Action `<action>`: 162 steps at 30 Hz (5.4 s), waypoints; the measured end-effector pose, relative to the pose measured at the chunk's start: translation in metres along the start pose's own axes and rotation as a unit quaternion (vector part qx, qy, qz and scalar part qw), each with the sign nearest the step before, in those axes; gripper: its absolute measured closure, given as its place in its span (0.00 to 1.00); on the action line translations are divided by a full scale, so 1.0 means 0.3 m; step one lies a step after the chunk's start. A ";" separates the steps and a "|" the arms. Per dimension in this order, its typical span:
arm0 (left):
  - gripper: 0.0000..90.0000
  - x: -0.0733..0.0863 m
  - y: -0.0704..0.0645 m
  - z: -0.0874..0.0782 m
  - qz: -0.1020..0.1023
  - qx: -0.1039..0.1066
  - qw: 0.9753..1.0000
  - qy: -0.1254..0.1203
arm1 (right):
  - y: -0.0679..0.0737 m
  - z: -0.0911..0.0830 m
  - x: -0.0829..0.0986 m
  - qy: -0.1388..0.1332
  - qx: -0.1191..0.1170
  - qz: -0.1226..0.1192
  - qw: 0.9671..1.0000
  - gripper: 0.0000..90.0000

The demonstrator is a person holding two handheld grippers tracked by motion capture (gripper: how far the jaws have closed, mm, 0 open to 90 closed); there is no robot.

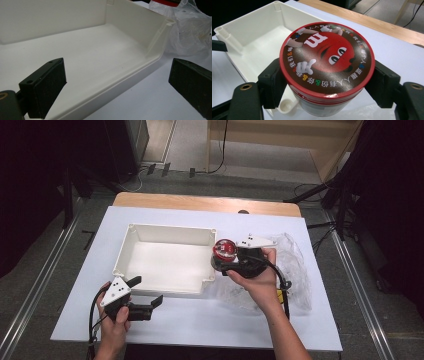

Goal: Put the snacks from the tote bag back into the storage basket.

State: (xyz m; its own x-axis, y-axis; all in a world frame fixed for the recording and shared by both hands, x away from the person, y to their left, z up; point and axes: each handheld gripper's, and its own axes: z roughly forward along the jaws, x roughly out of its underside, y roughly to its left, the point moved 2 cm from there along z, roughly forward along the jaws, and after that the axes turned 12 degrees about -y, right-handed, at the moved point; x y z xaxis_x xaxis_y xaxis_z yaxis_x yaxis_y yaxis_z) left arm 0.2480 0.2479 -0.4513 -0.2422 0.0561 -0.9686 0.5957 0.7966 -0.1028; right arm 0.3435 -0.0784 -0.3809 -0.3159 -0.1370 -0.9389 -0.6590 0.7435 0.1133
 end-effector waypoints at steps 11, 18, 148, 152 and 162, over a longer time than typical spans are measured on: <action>0.02 -0.001 -0.001 -0.002 0.001 0.003 1.000 -0.001 | 0.037 0.031 -0.017 0.000 -0.012 -0.009 1.000 0.28; 0.02 -0.001 0.001 -0.002 0.000 0.003 1.000 0.000 | 0.062 0.054 -0.022 0.004 -0.021 -0.015 1.000 0.28; 0.02 0.021 0.003 0.008 0.017 -0.003 1.000 0.010 | -0.067 -0.089 0.120 -0.019 -0.010 -0.012 1.000 0.15; 0.02 0.021 0.003 0.008 0.017 -0.003 1.000 0.008 | -0.095 -0.123 0.134 -0.025 0.002 -0.005 1.000 0.15; 0.02 0.023 0.004 0.007 0.015 -0.001 1.000 0.007 | -0.152 -0.186 0.176 -0.028 0.024 0.010 0.999 0.15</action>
State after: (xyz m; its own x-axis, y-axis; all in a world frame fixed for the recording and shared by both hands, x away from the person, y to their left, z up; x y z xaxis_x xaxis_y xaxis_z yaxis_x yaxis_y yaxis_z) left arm 0.2486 0.2479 -0.4584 -0.2346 0.0885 -0.9681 0.6012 0.7958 -0.0729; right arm 0.3189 -0.1560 -0.4176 -0.2902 -0.0860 -0.9531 -0.6191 0.7764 0.1184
